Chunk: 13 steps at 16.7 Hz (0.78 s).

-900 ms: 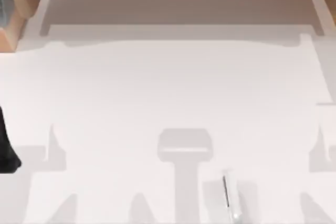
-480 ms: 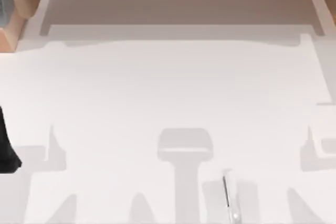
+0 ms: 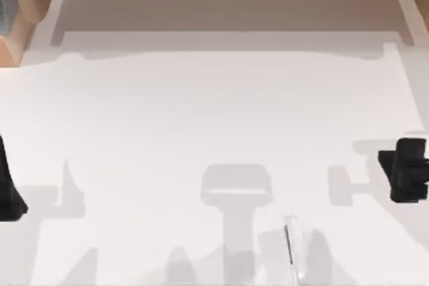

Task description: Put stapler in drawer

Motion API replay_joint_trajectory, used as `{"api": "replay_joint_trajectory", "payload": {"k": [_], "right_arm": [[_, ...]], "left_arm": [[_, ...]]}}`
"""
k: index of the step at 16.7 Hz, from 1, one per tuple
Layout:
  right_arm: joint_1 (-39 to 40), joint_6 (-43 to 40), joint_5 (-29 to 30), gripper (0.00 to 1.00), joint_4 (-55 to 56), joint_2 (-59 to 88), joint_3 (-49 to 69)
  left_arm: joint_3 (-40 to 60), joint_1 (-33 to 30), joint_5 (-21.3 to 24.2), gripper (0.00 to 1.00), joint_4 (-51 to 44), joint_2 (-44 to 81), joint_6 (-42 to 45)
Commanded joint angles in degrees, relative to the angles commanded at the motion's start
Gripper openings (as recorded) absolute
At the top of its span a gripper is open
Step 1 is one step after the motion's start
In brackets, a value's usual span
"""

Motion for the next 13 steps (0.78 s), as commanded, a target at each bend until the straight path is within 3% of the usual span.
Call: {"api": "replay_joint_trajectory", "payload": {"k": [8,13], "right_arm": [[18.2,16.2,-0.1,1.00,-21.0,40.8,25.3],[23.7,21.0,-0.1,1.00,-27.4,52.8,32.9]], "left_arm": [[0.0,0.0,0.0,1.00,0.0,0.0,0.0],[0.0,0.0,0.0,1.00,0.0,0.0,0.0]]}}
